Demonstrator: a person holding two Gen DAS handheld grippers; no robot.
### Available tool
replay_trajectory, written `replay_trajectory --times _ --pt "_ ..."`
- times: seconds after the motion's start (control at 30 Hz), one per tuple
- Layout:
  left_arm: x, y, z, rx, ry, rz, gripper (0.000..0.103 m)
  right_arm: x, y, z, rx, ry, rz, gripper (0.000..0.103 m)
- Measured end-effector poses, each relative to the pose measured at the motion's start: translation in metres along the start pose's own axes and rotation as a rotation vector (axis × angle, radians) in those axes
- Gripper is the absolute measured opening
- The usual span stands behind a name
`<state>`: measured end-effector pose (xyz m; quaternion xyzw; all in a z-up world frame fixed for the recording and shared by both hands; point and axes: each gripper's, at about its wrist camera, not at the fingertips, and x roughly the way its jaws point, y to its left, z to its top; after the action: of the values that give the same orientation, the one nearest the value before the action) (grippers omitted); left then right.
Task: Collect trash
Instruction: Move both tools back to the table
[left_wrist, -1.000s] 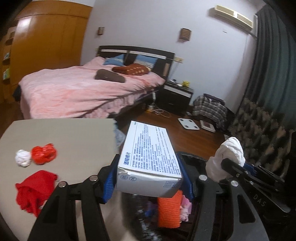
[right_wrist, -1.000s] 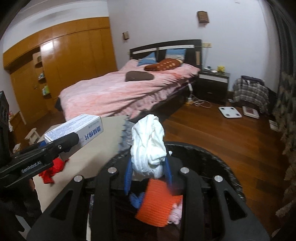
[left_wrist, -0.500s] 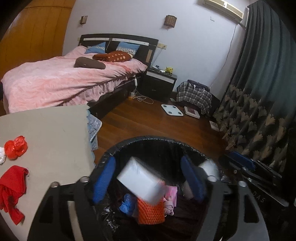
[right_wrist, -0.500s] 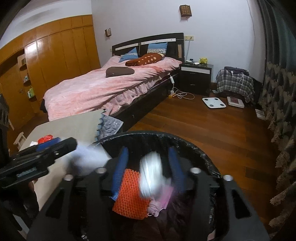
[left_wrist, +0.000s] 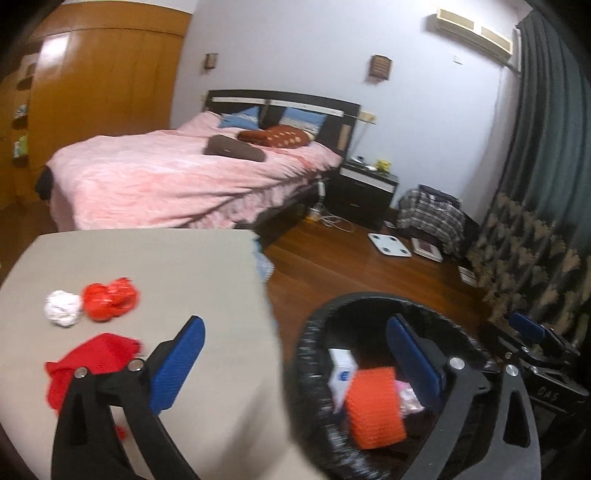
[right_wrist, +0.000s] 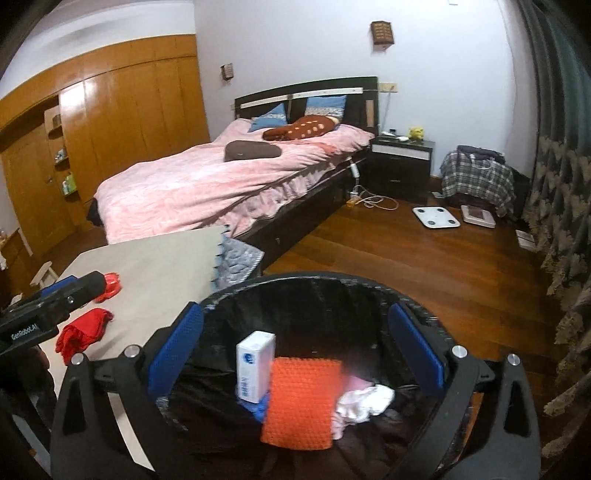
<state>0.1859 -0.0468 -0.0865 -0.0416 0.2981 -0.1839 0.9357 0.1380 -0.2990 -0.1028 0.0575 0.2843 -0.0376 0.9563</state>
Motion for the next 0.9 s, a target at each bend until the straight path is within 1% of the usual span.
replay_trajectory --times 0.13,0.3,0.47,0.67,0.83,0.9 --pt "-0.014 0.028 -0.002 -0.014 -0.023 0.07 0.097 0.007 0.027 0.005 -0.024 0.008 0.044 0.098" --pt "-0.031 0.064 -0.007 -0.028 -0.054 0.177 0.097 0.014 0.063 0.011 -0.058 0.007 0.107 0.098" --pt "-0.042 0.106 -0.014 -0.065 -0.059 0.271 0.097 0.024 0.11 0.017 -0.105 0.006 0.183 0.098" --pt "-0.049 0.152 -0.025 -0.102 -0.044 0.355 0.096 0.041 0.157 0.019 -0.139 0.023 0.25 0.098" --pt "-0.041 0.176 -0.034 -0.121 -0.01 0.395 0.095 0.06 0.191 0.017 -0.169 0.036 0.278 0.098" --pt "-0.035 0.186 -0.039 -0.131 0.012 0.399 0.092 0.069 0.203 0.015 -0.179 0.049 0.285 0.098"
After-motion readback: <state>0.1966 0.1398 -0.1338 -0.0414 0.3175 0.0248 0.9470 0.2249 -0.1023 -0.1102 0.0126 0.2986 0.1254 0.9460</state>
